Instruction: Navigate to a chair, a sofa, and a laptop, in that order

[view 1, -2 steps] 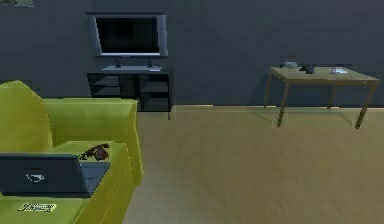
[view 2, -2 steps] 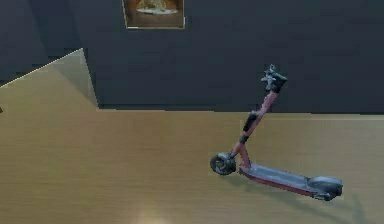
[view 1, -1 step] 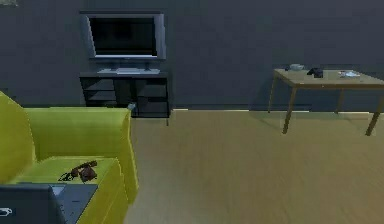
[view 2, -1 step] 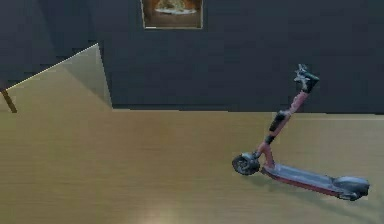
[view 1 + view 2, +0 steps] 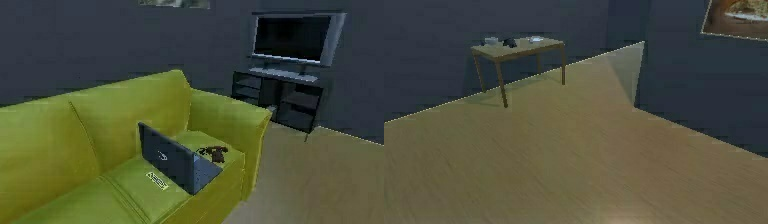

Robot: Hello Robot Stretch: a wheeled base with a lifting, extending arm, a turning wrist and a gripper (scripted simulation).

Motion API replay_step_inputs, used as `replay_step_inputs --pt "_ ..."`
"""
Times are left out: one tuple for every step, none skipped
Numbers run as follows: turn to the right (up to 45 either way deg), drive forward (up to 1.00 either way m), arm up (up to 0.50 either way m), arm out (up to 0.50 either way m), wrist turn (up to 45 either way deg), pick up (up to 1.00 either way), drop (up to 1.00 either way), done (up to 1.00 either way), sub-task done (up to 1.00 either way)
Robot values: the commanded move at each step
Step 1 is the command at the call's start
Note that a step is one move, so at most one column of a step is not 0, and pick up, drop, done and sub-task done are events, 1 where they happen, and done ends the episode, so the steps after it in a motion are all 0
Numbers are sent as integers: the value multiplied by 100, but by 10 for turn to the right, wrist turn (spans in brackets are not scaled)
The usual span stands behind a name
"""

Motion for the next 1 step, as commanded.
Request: replay_step_inputs --pt "0 0 0 0 0 0 0 100 0"
